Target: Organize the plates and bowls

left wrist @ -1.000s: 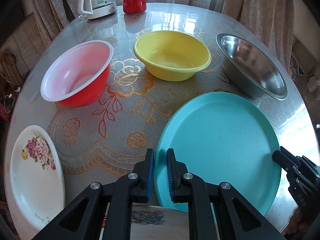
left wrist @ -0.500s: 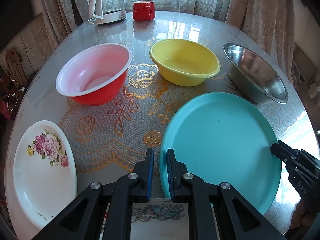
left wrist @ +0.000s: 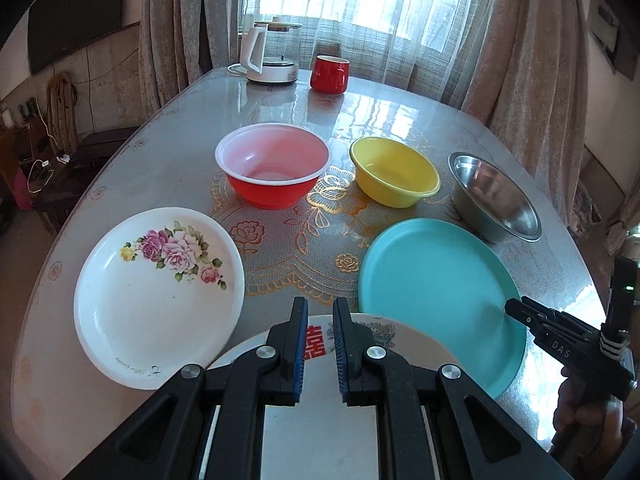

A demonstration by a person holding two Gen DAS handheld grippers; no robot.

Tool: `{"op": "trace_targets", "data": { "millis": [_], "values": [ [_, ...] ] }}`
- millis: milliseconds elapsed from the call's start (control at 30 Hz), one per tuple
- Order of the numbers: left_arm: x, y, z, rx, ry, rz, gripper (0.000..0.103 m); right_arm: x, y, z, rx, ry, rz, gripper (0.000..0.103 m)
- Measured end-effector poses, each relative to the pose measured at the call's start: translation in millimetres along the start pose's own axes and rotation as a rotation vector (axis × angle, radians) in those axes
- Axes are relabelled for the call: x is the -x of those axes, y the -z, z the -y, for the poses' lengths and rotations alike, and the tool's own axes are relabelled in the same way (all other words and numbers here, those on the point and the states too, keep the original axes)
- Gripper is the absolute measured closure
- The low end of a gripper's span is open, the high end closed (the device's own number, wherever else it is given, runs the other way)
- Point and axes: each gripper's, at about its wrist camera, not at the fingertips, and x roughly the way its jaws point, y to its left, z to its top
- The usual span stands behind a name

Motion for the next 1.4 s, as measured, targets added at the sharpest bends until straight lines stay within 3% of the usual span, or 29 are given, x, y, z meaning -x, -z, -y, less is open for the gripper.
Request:
{"op": "trace_targets", "data": {
  "millis": [200,333,467,600,733,867,1167,1300,1400],
  "values": [
    [35,30,-38,0.104,0.003,0.042,0.09,5,1,7,-0.044,0.007,-0.009,0.07],
    [59,50,-63,0.154,0.003,0.094,0.09,23,0,13,-0.073,0.026,0.049,0.069],
    [69,67,-83,0.19,0.014,0.114,0.089,36,1,2,-0.051,-0.084,0.059,0.068],
    [76,83,-91,0.192,0.041,0.122,0.077,33,6,-25,0.003,-0.277,0.005,0.067],
    [78,99,-96,0.222,0.082,0.121,0.074,23,13,-55,0.06,-0.426,-0.06,0.067],
    [73,113,-102,0.26,0.097,0.108,0.075,13,24,-80,0.121,-0.444,-0.103,0.067],
    [52,124,-99,0.327,0.211,0.056,0.077,5,37,-98,0.155,-0.515,-0.148,0.067],
    [46,126,-88,0.302,0.214,0.04,0.084,4,43,-104,0.167,-0.515,-0.149,0.066],
    [47,126,-82,0.28,0.17,0.054,0.084,6,44,-106,0.178,-0.504,-0.139,0.066]
  ]
}}
